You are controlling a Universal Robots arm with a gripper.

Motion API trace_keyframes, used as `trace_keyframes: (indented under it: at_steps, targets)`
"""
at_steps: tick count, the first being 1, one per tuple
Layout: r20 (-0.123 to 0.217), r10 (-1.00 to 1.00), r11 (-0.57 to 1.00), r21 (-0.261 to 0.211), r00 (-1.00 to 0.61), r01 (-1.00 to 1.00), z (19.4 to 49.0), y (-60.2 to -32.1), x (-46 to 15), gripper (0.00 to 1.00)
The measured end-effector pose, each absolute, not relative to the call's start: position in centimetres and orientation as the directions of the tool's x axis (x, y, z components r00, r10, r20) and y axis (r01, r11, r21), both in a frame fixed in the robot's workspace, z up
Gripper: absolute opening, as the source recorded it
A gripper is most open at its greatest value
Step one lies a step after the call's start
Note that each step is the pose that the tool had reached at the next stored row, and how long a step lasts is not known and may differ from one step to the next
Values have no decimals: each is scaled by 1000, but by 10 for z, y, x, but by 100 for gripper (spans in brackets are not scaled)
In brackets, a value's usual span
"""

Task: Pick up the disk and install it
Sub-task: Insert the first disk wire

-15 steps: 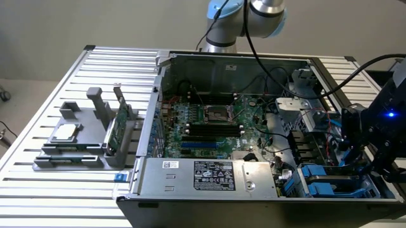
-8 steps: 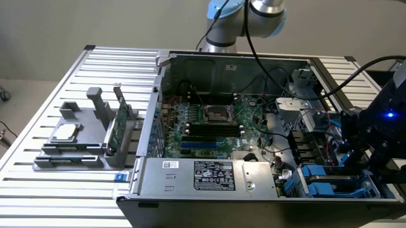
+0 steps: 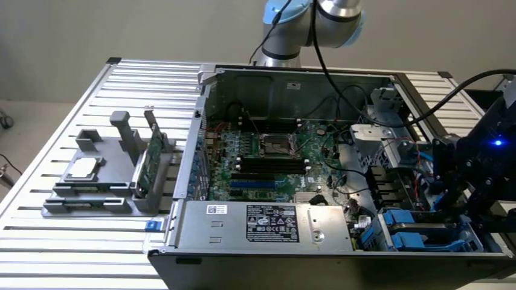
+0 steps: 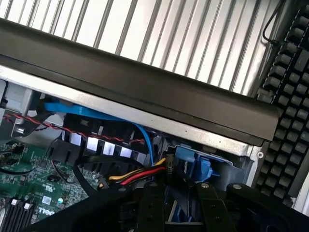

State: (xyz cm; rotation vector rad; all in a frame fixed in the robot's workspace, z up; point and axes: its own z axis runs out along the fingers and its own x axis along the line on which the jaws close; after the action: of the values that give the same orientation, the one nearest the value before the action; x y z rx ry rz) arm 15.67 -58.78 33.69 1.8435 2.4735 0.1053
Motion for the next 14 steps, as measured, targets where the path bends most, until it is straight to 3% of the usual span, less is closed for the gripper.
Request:
trace_keyframes:
  at_steps: [5,14]
  targets:
    - [-3,958,284,87,-285,955,358,-588,157,21]
    - [-3,958,284,87,-285,955,359,-588,147,21]
